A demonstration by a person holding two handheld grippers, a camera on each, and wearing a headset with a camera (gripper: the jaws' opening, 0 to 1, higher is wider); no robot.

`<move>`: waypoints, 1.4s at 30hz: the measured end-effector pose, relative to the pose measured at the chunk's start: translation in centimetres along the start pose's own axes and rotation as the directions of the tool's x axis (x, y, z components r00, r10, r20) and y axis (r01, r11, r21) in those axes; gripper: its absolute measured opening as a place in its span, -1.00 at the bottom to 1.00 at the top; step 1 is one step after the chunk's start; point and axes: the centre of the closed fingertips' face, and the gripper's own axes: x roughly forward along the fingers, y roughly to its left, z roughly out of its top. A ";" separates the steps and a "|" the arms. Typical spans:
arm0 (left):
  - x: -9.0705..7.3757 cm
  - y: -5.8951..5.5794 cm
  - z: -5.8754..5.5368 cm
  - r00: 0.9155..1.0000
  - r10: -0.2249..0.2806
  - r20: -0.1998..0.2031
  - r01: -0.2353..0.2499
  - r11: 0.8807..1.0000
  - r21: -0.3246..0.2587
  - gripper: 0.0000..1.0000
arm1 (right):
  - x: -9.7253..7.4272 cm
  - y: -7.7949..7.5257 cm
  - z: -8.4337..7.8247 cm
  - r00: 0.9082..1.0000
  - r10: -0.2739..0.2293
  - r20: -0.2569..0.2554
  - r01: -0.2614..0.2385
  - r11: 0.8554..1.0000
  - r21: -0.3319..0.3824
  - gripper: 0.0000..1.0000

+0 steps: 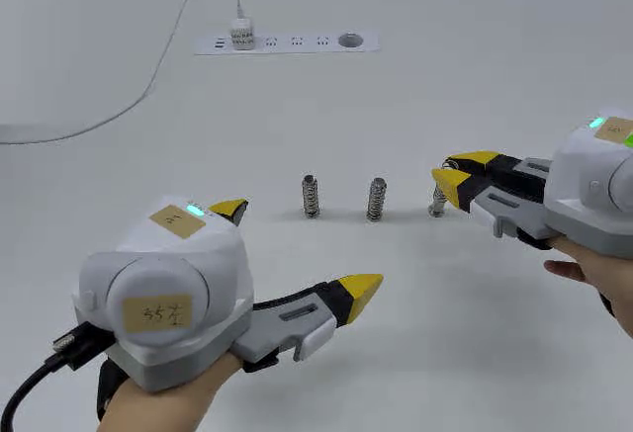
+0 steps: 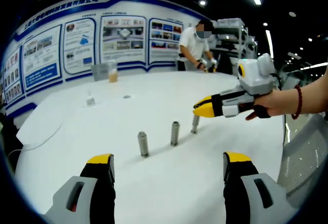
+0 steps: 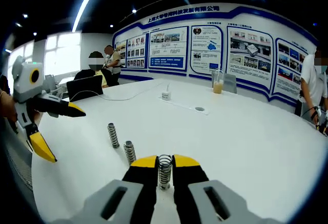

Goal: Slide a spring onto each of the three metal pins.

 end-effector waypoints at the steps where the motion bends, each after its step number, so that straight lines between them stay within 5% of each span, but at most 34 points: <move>1: 0.0 0.0 0.0 1.000 0.001 0.002 -0.001 1.000 0.000 0.78 | 0.1 0.0 -0.2 1.000 0.000 -0.005 0.000 1.000 0.000 -0.77; 32: -0.1 0.2 0.1 1.000 0.004 0.004 -0.004 1.000 0.009 0.72 | 0.6 0.1 -2.1 0.998 0.007 -0.061 -0.003 0.998 0.059 -0.75; 42: -0.3 0.7 0.4 1.000 0.013 0.000 -0.013 1.000 0.015 0.70 | -0.2 0.3 -1.6 0.998 0.013 -0.059 -0.007 0.995 0.100 -0.53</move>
